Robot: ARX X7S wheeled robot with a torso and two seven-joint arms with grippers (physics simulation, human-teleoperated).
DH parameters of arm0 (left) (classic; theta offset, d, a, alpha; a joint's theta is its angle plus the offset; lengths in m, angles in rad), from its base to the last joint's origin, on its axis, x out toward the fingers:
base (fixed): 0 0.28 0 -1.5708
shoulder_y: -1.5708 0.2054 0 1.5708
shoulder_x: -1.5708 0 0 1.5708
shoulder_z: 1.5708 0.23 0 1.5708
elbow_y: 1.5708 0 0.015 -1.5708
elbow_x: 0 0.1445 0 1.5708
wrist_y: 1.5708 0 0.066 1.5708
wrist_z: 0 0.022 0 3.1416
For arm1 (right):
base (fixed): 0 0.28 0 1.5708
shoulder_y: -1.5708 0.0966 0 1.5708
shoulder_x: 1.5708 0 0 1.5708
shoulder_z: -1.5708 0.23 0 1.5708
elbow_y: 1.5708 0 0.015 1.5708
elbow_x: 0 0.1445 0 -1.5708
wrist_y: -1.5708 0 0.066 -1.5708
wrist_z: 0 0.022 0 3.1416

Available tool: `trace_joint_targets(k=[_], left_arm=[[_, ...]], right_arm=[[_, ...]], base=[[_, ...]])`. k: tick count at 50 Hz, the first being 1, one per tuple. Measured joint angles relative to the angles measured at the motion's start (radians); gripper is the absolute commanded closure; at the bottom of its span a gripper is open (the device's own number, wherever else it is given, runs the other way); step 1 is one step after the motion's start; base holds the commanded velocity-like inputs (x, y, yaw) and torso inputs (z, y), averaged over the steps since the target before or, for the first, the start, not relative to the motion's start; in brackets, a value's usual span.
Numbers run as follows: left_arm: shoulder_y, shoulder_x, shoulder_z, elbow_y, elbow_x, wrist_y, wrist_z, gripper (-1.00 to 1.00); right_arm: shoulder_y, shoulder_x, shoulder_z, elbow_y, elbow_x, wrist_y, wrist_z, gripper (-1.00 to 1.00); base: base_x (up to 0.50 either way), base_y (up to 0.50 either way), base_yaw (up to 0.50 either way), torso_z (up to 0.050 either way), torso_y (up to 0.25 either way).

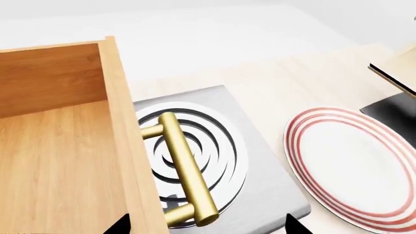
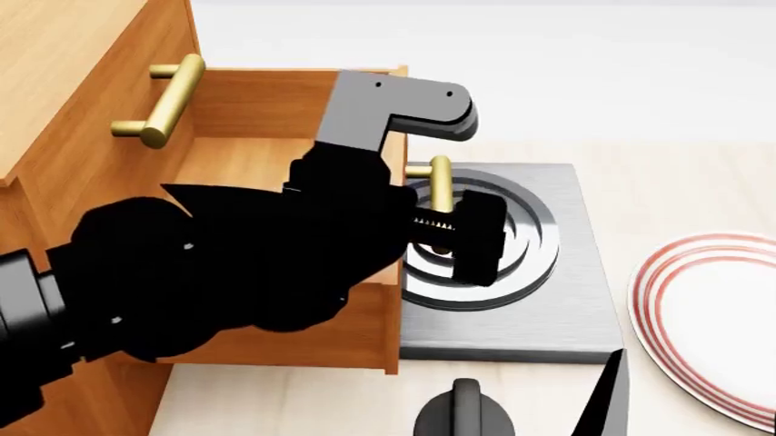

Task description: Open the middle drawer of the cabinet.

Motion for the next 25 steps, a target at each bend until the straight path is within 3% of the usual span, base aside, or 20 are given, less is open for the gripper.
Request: trace_joint_targets(k=[10, 25], left_arm=[[0.005, 0.003, 0.008, -0.009, -0.020, 0.042, 0.000, -1.00], [-0.019, 0.029, -0.052, -0.032, 0.109, 0.147, -0.012, -1.00]], right_arm=[[0.002, 0.002, -0.003, 0.000, -0.001, 0.000, 0.002, -1.00], [0.006, 0.004, -0.010, 0.002, -0.004, -0.001, 0.005, -1.00]], base=[[0.00, 0.00, -0.01, 0.000, 0.000], [0.00, 0.00, 0.00, 0.000, 0.000]])
